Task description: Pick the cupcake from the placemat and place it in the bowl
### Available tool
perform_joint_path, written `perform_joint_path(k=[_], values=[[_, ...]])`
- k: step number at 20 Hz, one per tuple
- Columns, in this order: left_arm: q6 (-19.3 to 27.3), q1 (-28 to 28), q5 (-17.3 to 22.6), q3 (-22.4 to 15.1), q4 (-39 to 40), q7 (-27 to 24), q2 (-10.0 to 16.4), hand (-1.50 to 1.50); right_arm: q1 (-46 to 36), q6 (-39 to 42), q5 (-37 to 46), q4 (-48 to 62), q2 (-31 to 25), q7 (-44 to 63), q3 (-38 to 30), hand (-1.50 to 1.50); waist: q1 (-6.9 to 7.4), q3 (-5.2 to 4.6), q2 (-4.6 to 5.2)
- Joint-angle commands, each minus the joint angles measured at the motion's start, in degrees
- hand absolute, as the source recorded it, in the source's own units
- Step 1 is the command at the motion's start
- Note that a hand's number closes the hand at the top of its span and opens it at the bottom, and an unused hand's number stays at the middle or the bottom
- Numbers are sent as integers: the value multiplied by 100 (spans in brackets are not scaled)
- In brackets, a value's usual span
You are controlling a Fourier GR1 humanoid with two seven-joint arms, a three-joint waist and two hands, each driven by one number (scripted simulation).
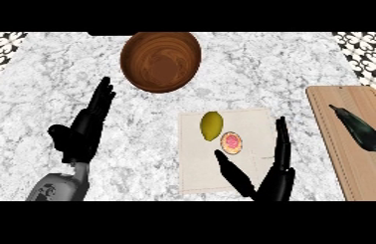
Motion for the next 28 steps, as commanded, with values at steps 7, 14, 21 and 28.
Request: perform_joint_path(k=[7,14,21,28], values=[[98,-234,-110,-43,-87,288,-147,0,-92,1872,1955,-1225,64,3578,116,-150,26,14,15],[-98,138,-95,-33,119,-274,-254,0,-713,3439,1820,-1534,64,5392,221,-150,81,25,25],[-234,-473,-150,279,686,-268,-309,0,-1178,3214,1549,-1022,64,5786,445,-150,69,32,40],[-306,-376,-223,318,558,-140,-390,0,-526,2646,1622,-1355,63,5299,838,-150,50,34,33]])
